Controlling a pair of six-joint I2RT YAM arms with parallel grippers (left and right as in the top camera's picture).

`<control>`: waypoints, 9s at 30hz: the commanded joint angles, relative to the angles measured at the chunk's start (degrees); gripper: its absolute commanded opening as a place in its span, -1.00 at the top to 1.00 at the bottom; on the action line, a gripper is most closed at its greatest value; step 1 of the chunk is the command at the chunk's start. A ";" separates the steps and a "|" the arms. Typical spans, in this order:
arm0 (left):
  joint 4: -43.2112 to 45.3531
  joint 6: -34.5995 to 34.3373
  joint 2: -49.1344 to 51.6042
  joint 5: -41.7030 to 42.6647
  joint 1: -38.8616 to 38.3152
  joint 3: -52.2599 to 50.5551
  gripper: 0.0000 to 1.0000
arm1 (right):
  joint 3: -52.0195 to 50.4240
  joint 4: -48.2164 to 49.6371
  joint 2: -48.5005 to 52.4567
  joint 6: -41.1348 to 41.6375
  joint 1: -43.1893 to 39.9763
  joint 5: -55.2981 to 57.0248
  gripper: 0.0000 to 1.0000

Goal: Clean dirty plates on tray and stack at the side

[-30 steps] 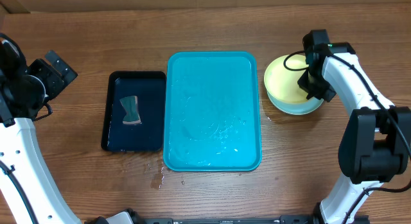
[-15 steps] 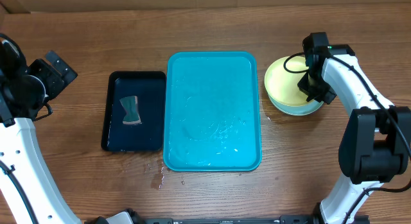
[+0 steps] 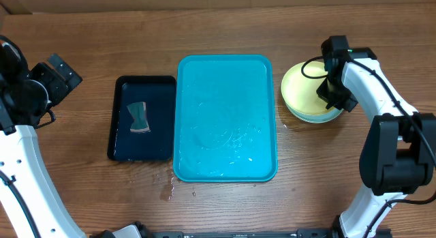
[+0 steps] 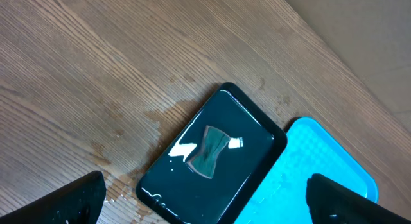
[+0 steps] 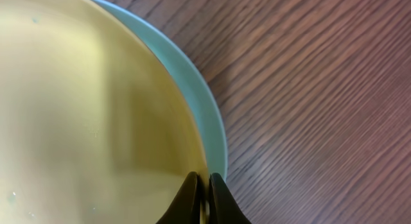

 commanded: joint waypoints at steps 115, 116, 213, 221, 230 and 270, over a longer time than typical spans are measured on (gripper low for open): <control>0.09 -0.76 0.72 0.59 0.20 0.39 -0.99 | 7.43 9.94 -17.25 -32.76 14.32 -26.75 -1.00; 0.09 -0.76 0.72 0.59 0.20 0.39 -1.00 | 7.43 9.94 -19.89 -32.76 15.43 -26.77 -1.00; 0.09 -0.76 0.72 0.61 0.20 0.39 -1.00 | -84.08 60.35 -112.59 -42.64 0.20 -29.18 -1.00; 0.09 -0.76 0.72 0.59 0.20 0.39 -1.00 | -84.06 60.35 -112.59 -42.64 0.17 -29.20 -1.00; 0.09 -0.76 0.72 0.59 0.20 0.39 -0.99 | -84.06 60.35 -112.59 -42.64 0.17 -29.20 -1.00; 0.07 -0.76 -4.00 0.61 -23.93 0.17 -1.00 | -84.06 60.35 -112.59 -42.64 0.17 -29.20 -1.00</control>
